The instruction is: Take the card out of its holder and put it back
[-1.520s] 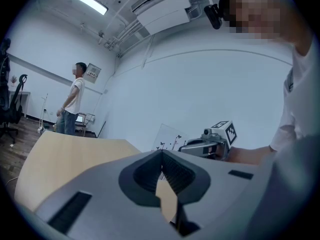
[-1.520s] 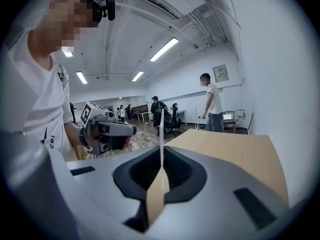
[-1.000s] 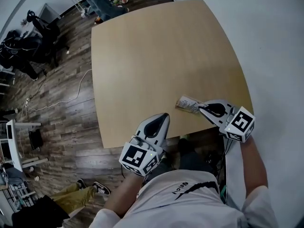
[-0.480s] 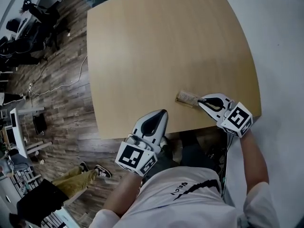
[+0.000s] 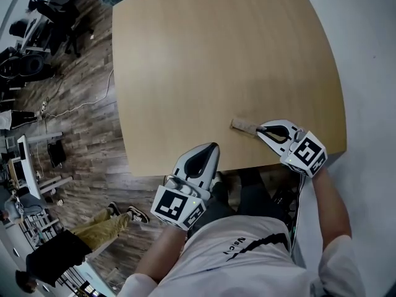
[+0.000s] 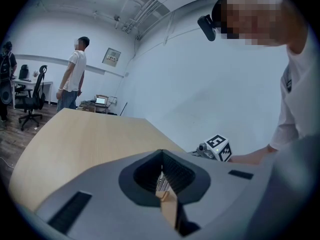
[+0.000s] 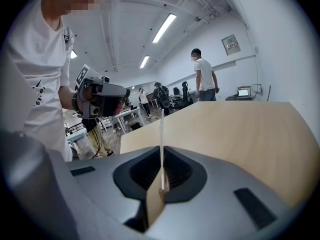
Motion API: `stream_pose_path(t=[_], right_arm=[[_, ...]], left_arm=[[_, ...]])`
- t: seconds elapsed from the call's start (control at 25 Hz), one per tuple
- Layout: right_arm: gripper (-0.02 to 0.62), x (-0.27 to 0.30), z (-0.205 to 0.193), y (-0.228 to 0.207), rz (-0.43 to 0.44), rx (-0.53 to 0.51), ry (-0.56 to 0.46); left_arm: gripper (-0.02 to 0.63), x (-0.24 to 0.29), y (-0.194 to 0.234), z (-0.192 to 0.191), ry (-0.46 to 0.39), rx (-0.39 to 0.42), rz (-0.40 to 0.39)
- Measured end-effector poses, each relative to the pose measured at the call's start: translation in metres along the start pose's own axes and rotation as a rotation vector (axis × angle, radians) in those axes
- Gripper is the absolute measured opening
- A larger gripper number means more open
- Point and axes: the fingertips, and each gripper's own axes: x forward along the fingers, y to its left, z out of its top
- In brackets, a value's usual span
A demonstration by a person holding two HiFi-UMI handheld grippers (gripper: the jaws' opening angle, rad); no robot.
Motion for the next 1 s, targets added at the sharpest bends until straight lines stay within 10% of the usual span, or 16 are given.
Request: stream_pose_path(t=[1.0], right_arm=[[0.026,0.014,-0.022,-0.006,0.013,-0.046,0.086]], left_arm=[[0.012,0.001,0.001,-0.004,0.011,-0.012,0.012]])
